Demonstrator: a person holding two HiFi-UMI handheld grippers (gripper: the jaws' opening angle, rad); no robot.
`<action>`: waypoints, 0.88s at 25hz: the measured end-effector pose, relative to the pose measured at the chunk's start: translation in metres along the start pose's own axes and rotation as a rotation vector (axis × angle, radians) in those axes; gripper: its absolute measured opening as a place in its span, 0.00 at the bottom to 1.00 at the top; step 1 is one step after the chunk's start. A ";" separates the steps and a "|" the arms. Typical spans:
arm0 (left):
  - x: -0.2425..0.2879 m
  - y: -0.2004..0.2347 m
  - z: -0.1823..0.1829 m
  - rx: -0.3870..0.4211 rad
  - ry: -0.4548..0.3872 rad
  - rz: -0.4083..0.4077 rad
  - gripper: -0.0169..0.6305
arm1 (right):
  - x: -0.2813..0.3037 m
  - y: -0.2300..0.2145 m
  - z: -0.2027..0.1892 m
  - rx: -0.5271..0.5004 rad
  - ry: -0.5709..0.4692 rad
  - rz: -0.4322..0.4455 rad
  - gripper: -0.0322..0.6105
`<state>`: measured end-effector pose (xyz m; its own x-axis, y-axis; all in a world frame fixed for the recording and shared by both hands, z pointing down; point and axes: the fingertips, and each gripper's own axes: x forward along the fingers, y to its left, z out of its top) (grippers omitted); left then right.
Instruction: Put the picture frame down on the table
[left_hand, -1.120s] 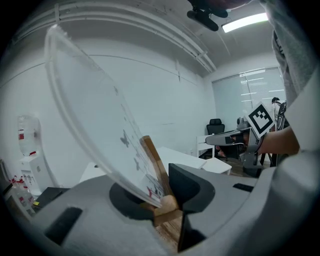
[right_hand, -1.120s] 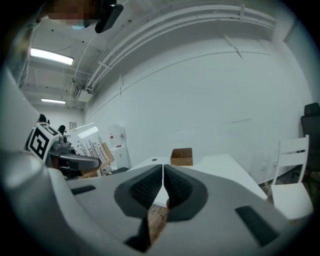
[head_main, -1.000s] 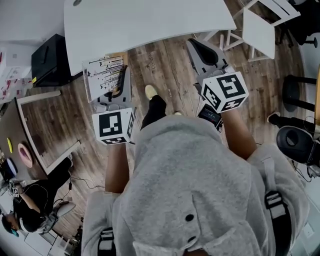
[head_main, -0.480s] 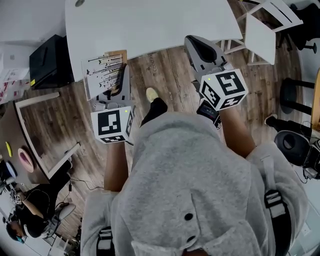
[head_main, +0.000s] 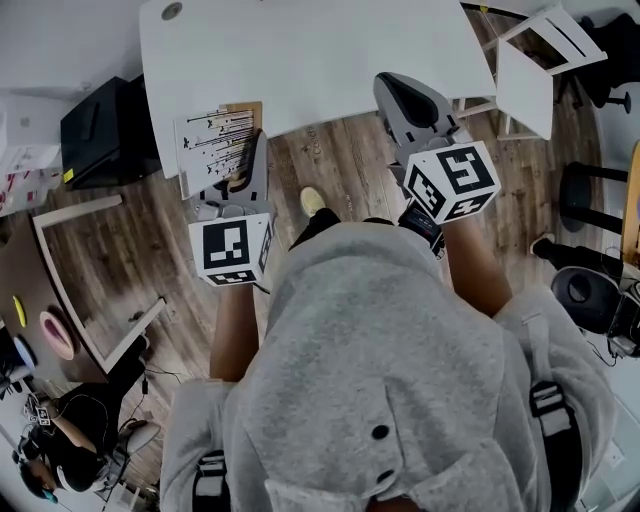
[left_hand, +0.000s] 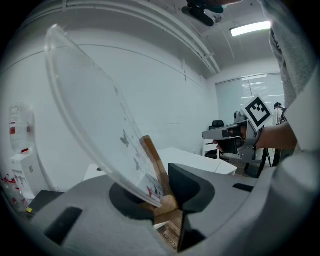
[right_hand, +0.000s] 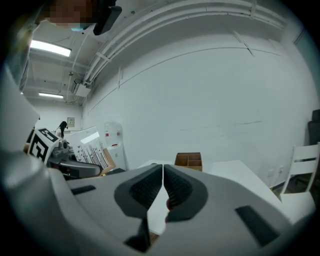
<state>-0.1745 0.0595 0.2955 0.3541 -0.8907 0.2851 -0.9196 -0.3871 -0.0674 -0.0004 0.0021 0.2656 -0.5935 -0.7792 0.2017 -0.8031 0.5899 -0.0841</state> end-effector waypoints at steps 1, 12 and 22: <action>0.002 0.005 -0.001 -0.002 -0.002 -0.002 0.19 | 0.004 0.001 0.000 -0.003 0.001 -0.005 0.09; 0.010 0.036 -0.008 -0.023 0.002 -0.009 0.19 | 0.025 0.012 0.002 -0.043 0.037 -0.011 0.09; 0.013 0.038 -0.004 -0.017 -0.004 0.016 0.19 | 0.026 0.008 0.013 -0.073 0.016 -0.001 0.09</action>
<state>-0.2056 0.0337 0.3004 0.3402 -0.8976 0.2803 -0.9278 -0.3690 -0.0556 -0.0235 -0.0164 0.2579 -0.5908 -0.7769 0.2177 -0.7975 0.6032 -0.0121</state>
